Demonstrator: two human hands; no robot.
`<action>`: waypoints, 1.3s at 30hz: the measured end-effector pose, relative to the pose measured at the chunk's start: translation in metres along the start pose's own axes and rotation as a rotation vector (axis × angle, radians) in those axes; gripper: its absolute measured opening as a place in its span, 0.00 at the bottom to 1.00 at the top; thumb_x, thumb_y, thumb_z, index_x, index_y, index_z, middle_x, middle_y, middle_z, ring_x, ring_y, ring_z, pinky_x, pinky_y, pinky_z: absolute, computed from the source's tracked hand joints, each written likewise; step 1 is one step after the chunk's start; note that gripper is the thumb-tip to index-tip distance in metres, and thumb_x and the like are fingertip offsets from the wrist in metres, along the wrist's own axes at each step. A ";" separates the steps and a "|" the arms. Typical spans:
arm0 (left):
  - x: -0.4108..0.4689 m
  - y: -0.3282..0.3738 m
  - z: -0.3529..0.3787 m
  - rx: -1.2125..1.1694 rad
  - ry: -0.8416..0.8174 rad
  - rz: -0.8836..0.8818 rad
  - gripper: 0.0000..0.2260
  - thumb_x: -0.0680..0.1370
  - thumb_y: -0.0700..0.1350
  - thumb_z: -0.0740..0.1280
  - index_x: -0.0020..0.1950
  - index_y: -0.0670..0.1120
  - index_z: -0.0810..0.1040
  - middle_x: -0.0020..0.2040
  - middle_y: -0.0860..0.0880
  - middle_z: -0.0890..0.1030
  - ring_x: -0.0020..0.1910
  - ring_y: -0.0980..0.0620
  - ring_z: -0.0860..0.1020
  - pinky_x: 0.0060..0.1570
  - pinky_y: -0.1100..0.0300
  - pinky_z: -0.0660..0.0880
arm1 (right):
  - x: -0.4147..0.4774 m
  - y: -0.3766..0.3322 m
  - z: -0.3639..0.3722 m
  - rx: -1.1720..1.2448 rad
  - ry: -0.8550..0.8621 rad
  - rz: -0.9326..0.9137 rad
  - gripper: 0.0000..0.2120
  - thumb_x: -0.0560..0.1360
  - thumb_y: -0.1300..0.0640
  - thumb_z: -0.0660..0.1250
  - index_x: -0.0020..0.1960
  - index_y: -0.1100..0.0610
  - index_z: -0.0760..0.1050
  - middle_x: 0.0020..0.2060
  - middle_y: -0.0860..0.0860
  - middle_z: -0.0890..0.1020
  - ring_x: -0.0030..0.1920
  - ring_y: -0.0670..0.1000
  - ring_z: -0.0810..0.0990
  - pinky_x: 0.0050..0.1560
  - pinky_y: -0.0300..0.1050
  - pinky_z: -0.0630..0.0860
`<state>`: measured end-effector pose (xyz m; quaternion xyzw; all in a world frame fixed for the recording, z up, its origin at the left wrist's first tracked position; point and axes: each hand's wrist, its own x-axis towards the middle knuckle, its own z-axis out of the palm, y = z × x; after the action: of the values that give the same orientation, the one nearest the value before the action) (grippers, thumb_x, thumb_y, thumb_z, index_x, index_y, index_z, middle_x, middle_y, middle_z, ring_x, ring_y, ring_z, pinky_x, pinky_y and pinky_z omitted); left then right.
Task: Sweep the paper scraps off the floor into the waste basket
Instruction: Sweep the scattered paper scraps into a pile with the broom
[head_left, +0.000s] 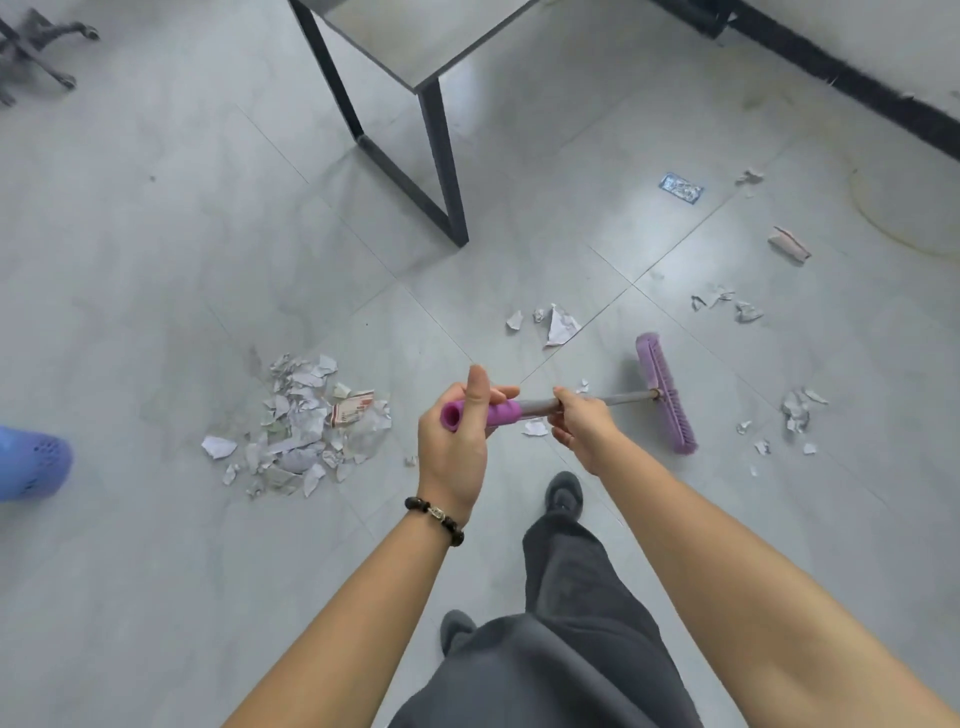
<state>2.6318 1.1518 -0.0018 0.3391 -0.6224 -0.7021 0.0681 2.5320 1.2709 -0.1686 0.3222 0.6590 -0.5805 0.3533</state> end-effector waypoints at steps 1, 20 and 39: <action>0.008 0.002 0.009 0.021 0.025 -0.011 0.23 0.77 0.60 0.62 0.37 0.42 0.79 0.45 0.42 0.85 0.51 0.47 0.84 0.57 0.44 0.78 | 0.008 -0.003 0.002 -0.010 -0.013 0.018 0.12 0.78 0.51 0.65 0.52 0.60 0.75 0.38 0.53 0.78 0.37 0.49 0.78 0.39 0.42 0.76; 0.052 0.126 -0.025 0.180 0.535 0.413 0.26 0.76 0.62 0.63 0.31 0.41 0.74 0.35 0.44 0.84 0.39 0.43 0.83 0.46 0.41 0.79 | -0.061 -0.109 0.180 0.021 -0.610 0.035 0.10 0.77 0.61 0.60 0.36 0.57 0.68 0.27 0.50 0.65 0.23 0.47 0.62 0.29 0.39 0.64; 0.178 0.012 -0.094 0.107 0.133 -0.160 0.24 0.72 0.70 0.62 0.46 0.51 0.85 0.45 0.57 0.85 0.50 0.56 0.81 0.60 0.47 0.77 | 0.056 -0.115 0.187 -0.383 -0.130 0.017 0.18 0.77 0.47 0.66 0.60 0.57 0.72 0.53 0.51 0.78 0.47 0.51 0.80 0.48 0.48 0.79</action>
<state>2.5452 0.9787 -0.0598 0.4365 -0.6241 -0.6471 0.0349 2.4225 1.0719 -0.1680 0.2165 0.7305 -0.4613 0.4546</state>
